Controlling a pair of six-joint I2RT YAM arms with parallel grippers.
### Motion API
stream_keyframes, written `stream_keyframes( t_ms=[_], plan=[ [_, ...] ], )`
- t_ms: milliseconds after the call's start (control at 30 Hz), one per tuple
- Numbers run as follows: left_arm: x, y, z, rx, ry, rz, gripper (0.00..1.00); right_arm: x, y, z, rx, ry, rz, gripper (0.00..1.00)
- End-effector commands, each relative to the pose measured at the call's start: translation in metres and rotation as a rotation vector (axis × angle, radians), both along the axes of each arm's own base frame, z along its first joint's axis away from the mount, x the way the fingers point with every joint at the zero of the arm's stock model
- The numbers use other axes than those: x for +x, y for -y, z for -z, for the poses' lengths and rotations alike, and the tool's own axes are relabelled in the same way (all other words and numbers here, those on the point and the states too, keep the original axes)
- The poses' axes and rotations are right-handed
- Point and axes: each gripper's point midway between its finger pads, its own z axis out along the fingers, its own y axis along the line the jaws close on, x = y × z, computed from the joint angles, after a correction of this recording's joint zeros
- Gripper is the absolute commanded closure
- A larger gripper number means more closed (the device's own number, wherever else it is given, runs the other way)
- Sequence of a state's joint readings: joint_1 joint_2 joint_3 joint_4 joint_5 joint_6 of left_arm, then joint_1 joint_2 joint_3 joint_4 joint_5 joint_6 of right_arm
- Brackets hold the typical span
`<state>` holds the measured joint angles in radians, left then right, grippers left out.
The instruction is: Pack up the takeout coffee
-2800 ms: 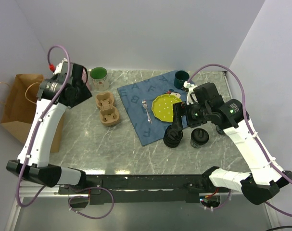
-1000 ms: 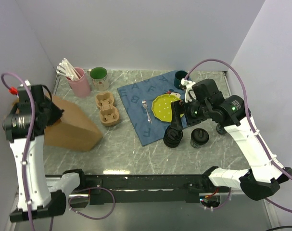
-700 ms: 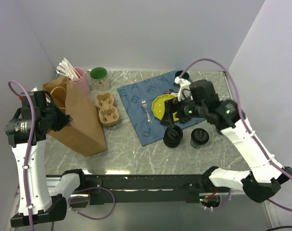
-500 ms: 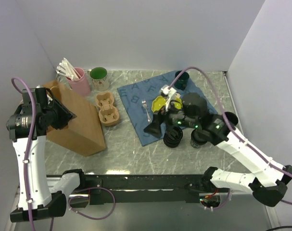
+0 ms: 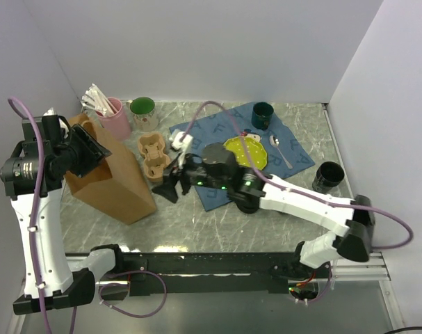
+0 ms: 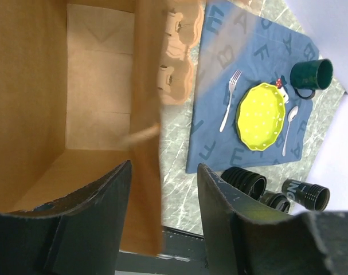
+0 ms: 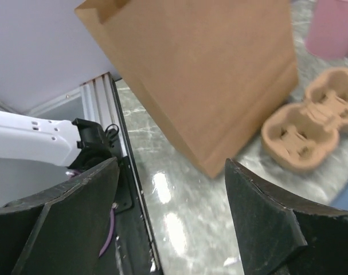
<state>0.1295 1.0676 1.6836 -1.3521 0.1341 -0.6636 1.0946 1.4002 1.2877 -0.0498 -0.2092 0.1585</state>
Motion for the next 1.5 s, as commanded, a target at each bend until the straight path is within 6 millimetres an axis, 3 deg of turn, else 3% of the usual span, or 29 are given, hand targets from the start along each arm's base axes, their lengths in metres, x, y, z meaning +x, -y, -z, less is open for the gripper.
stream_keyframes(
  t_ms=[0, 33, 133, 167, 200, 300, 367, 400, 567, 767, 933, 1100, 1267, 1467],
  plan=[
    [-0.003, 0.001, -0.001, 0.019, -0.005, 0.036, 0.44, -0.005, -0.043, -0.048, 0.120, 0.168, -0.040, 0.20],
    [-0.002, 0.001, 0.001, 0.020, -0.009, 0.035, 0.44, -0.005, -0.048, -0.056, 0.133, 0.182, -0.043, 0.20],
    [0.001, 0.002, 0.001, 0.014, -0.002, 0.047, 0.44, -0.004, -0.071, -0.042, 0.101, 0.190, -0.037, 0.23],
    [0.002, 0.003, 0.000, 0.012, -0.001, 0.051, 0.44, 0.002, -0.075, -0.049, 0.107, 0.196, -0.007, 0.25],
    [0.003, 0.004, 0.001, 0.007, -0.005, 0.056, 0.44, 0.008, -0.083, -0.035, 0.073, 0.187, 0.009, 0.30],
    [0.006, 0.005, -0.006, 0.006, 0.007, 0.068, 0.44, 0.019, -0.092, -0.026, 0.033, 0.199, 0.045, 0.41],
    [0.006, 0.005, -0.014, 0.013, 0.024, 0.072, 0.44, 0.025, -0.090, -0.023, 0.024, 0.203, 0.073, 0.49],
    [0.007, 0.004, -0.016, 0.018, 0.024, 0.071, 0.43, 0.024, -0.088, -0.024, 0.031, 0.206, 0.073, 0.61],
    [0.008, 0.002, -0.026, 0.033, 0.055, 0.065, 0.43, 0.031, -0.077, -0.023, 0.020, 0.252, 0.121, 0.81],
    [0.008, 0.000, -0.031, 0.040, 0.067, 0.054, 0.42, 0.023, -0.078, -0.018, 0.030, 0.244, 0.090, 0.76],
    [0.010, 0.001, -0.037, 0.034, 0.082, 0.050, 0.42, 0.023, -0.081, -0.010, 0.032, 0.223, 0.095, 0.59],
    [0.009, -0.003, -0.038, 0.056, 0.089, 0.040, 0.42, 0.025, -0.093, -0.002, 0.011, 0.215, 0.092, 0.57],
    [0.007, -0.010, -0.044, 0.089, 0.106, 0.016, 0.41, 0.018, -0.103, -0.003, 0.027, 0.189, 0.038, 0.77],
    [0.008, -0.019, -0.053, 0.128, 0.130, -0.028, 0.40, 0.005, -0.101, -0.008, 0.042, 0.196, -0.027, 1.00]
  ],
)
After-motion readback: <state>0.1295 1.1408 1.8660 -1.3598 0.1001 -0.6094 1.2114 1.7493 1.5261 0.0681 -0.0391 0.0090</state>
